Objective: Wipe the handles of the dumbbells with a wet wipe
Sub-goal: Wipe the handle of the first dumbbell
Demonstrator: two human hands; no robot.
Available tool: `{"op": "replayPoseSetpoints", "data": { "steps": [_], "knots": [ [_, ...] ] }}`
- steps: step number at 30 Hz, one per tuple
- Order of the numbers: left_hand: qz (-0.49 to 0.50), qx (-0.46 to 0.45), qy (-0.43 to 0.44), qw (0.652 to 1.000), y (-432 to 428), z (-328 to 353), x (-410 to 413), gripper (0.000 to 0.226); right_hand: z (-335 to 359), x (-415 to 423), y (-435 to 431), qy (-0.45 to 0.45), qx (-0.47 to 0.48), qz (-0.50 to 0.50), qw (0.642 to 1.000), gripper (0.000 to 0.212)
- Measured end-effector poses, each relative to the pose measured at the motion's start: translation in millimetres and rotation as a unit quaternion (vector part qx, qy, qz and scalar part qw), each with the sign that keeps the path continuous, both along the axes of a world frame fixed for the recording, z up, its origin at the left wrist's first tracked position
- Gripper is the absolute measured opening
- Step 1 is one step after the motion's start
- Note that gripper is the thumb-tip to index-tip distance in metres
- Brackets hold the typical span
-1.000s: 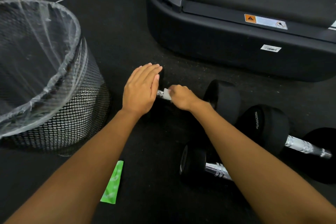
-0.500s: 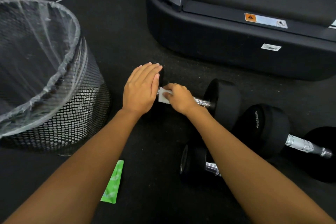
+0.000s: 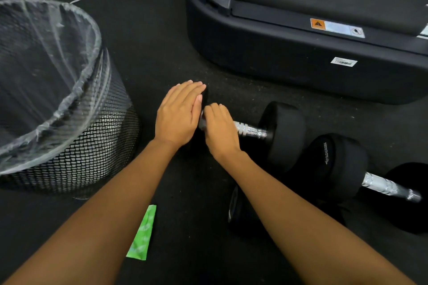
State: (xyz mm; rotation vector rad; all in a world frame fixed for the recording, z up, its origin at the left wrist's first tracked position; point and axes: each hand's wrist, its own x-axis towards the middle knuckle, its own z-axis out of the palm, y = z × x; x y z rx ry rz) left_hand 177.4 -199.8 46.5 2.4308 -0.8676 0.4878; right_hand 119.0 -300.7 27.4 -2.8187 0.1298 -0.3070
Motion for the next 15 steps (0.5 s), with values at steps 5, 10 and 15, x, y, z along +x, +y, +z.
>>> {"op": "replayPoseSetpoints", "data": {
  "steps": [5,10,15],
  "knots": [
    [0.0,0.004,0.002,1.0,1,0,-1,0.042,-3,-15,-17,0.003,-0.028,0.006,1.0,0.041],
    [-0.003,-0.003,0.004,1.0,1,0,-2,0.041,-8,-36,-25,0.009,0.052,-0.08,0.995,0.043],
    [-0.006,-0.004,0.004,1.0,1,1,-2,0.04,7,-10,-38,0.134,-0.004,-0.1,0.986,0.033]
  ]
}}
